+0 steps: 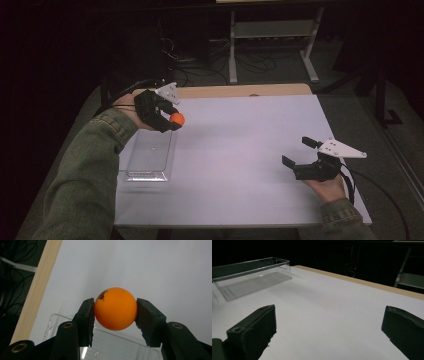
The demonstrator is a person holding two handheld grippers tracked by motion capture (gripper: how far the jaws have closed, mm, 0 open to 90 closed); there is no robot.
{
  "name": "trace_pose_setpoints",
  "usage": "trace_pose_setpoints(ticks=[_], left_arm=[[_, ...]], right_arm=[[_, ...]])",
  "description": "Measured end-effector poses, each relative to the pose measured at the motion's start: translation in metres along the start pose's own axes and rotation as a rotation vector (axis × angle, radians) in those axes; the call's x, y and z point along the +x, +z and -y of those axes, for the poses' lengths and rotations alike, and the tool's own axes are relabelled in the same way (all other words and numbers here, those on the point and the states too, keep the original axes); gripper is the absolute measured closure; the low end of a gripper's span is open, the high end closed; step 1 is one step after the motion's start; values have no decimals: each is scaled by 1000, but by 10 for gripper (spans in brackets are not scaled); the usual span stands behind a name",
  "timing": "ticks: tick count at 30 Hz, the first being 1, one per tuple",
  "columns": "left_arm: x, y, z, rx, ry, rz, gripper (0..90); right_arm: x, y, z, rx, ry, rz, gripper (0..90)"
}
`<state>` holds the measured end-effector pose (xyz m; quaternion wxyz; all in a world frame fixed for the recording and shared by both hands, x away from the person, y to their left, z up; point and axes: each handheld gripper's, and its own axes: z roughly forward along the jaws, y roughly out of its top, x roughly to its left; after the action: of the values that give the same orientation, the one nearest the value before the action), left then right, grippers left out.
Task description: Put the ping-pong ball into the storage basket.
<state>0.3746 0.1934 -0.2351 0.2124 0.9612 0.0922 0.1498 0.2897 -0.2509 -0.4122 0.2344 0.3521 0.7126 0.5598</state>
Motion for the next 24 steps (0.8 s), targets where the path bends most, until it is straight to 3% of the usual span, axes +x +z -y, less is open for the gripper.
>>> trace_pose_setpoints(ticks=[16, 24], left_arm=[[0, -14, 19, 13, -34, -26, 506], [-1, -19, 31, 45, -49, -26, 506]], right_arm=[[1, 1, 0, 5, 1, -2, 0], [1, 1, 0, 6, -4, -7, 0]])
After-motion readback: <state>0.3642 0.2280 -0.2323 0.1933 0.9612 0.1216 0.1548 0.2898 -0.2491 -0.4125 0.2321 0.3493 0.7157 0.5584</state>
